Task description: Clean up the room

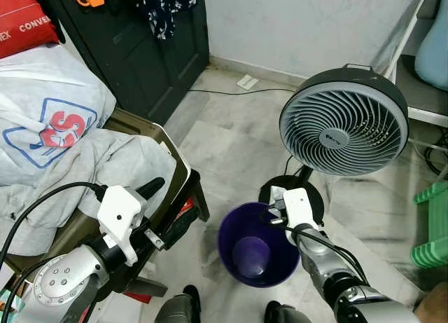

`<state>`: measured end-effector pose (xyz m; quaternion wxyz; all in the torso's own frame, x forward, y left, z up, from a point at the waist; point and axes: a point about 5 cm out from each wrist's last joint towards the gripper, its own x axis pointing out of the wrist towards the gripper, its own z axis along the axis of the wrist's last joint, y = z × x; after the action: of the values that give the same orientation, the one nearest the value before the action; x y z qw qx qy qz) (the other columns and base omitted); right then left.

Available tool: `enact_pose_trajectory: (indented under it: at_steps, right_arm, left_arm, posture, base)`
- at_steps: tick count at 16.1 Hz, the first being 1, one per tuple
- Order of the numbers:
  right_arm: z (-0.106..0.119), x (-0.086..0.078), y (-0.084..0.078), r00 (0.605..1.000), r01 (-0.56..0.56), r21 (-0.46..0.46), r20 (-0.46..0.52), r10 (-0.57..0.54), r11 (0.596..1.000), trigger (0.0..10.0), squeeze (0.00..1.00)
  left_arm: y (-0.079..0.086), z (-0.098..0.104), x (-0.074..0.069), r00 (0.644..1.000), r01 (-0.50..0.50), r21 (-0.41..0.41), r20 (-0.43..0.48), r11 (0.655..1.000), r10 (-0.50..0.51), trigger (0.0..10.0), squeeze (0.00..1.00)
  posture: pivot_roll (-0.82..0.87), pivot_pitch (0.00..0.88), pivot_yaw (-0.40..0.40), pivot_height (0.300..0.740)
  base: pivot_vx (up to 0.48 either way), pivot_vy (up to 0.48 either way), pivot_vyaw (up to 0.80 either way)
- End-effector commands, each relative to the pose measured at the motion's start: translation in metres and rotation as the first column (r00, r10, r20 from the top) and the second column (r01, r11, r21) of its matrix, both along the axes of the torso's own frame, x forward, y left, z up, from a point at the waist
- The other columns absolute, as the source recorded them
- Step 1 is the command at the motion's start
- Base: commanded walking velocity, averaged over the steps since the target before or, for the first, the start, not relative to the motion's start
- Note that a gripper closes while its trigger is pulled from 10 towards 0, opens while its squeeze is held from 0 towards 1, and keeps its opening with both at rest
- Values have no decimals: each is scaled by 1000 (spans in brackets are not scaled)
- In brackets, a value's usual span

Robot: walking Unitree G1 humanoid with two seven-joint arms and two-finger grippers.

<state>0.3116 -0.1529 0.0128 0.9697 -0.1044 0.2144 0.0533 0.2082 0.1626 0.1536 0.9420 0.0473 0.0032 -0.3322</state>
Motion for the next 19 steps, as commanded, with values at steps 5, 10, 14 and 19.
enact_pose_trajectory:
  at_steps: [5, 10, 14, 19]
  right_arm:
    - [-13, -12, -4, 999, 10, -8, -53, -11, 1000, 10000, 851]
    - [-8, -8, -5, 1000, 19, -19, -15, -19, 1000, 10000, 871]
    - [17, 9, -17, 991, 61, 17, 117, -63, 998, 10000, 1000]
    - [65, 20, -19, 932, 15, 121, 357, -58, 993, 10000, 1000]
  left_arm:
    - [0, -4, -1, 1000, -7, 11, -10, 1000, 8, 10000, 0]
    - [0, -3, -1, 1000, -15, 17, -4, 1000, 15, 10000, 0]
    - [-8, -5, 4, 1000, 1, -8, 1, 1000, -1, 10000, 0]
    - [-26, 2, 26, 997, -41, -112, 66, 993, 49, 10000, 0]
  posture:
    - [176, 245, 70, 740]
    - [177, 241, 74, 740]
    - [126, 226, 51, 740]
    - [34, 158, -2, 740]
  base:
    - [0, 0, 0]
    - [0, 0, 0]
    - [0, 0, 0]
    - [0, 0, 0]
